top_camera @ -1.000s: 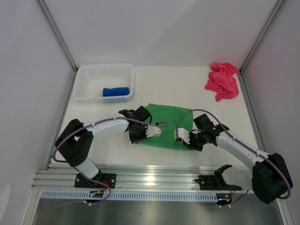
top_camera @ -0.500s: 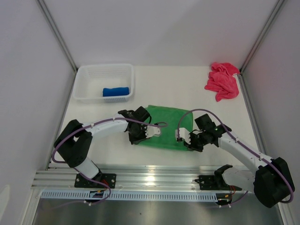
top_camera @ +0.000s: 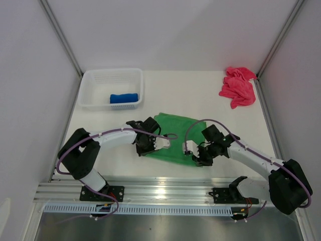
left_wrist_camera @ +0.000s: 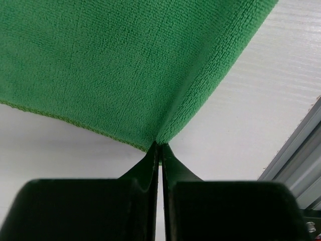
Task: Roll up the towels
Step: Fold the towel
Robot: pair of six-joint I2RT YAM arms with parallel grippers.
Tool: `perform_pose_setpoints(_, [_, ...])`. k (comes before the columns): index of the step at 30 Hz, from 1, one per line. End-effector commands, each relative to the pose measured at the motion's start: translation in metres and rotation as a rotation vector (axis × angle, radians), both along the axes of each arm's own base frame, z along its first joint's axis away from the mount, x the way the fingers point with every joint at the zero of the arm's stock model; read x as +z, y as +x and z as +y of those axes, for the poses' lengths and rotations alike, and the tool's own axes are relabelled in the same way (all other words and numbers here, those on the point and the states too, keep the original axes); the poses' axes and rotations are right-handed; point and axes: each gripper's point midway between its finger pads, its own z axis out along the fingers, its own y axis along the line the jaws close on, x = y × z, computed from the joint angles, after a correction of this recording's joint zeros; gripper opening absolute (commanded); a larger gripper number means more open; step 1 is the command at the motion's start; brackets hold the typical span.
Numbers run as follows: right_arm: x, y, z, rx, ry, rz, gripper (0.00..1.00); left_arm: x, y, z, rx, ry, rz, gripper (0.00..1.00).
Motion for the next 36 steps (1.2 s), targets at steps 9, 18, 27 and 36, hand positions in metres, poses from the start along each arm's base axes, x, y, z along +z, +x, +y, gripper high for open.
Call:
perform_pose_setpoints(9, [0.068, 0.058, 0.030, -0.195, 0.202, -0.142, 0.56, -0.004, 0.012, 0.008, -0.007, 0.028, -0.064, 0.01])
perform_pose_setpoints(18, [0.073, 0.197, -0.020, -1.012, 0.299, 0.042, 0.58, -0.004, 0.022, 0.009, 0.004, 0.048, -0.106, 0.01])
perform_pose_setpoints(27, [-0.009, 0.239, -0.054, -1.267, -0.047, 0.193, 0.52, -0.006, 0.030, 0.013, 0.016, 0.078, -0.143, 0.01])
perform_pose_setpoints(36, [0.001, 0.247, -0.074, -1.345, -0.064, 0.094, 0.52, -0.007, 0.032, 0.011, 0.023, 0.080, -0.139, 0.01])
